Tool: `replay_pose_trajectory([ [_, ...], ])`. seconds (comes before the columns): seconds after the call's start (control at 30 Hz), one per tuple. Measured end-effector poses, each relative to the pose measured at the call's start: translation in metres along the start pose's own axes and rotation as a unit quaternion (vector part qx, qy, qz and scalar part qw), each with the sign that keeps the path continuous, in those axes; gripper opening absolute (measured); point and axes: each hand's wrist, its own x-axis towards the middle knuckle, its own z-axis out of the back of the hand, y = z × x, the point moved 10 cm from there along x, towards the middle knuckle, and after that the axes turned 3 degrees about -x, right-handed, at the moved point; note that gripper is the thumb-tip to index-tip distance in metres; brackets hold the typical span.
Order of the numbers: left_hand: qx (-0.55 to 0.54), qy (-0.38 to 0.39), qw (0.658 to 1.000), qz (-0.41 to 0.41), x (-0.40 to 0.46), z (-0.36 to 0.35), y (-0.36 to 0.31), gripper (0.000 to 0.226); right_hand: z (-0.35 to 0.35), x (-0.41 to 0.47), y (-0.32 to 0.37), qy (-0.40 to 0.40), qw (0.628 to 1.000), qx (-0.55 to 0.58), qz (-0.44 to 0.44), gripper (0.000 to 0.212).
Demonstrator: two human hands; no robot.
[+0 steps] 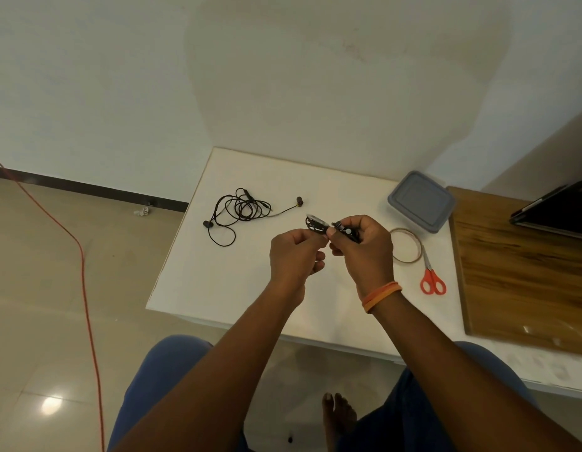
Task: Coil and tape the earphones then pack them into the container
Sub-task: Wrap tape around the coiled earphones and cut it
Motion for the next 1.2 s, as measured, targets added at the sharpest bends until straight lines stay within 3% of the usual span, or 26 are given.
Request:
replay_pose_trajectory([
  [0.23,-0.146,0.057,0.983,0.101,-0.005,-0.013,0.011,0.019,0.001,-0.004,0.016,-0.033,0.995,-0.042,0.084,0.015],
  [0.33,-0.164,0.057,0.979,0.106,-0.002,-0.011,0.012,0.015,-0.004,-0.007,0.023,-0.015,0.991,-0.049,0.121,0.016],
  [0.5,-0.095,0.052,0.993,0.047,0.008,0.0,-0.004,0.009,-0.01,-0.005,0.022,0.067,0.994,0.053,0.064,0.013],
  [0.63,0.012,0.068,0.997,-0.03,0.01,-0.002,-0.021,0.011,-0.007,-0.002,0.003,0.058,0.984,0.158,-0.059,0.02],
  [0.73,0.045,0.067,0.995,-0.053,0.007,-0.005,-0.022,0.013,-0.014,0.0,-0.009,0.097,0.971,0.189,-0.113,0.017],
  [0.87,0.053,0.043,0.997,-0.034,0.01,0.003,-0.02,0.009,-0.019,0.002,-0.008,0.131,0.971,0.164,-0.112,0.035],
  [1.07,0.018,0.033,0.998,0.05,0.013,0.01,-0.007,0.013,-0.018,0.006,-0.011,0.103,0.986,0.101,-0.086,0.027],
  [1.2,-0.001,0.028,0.996,0.081,0.016,0.008,0.003,0.004,-0.022,0.01,-0.02,0.079,0.989,0.089,-0.09,0.023],
])
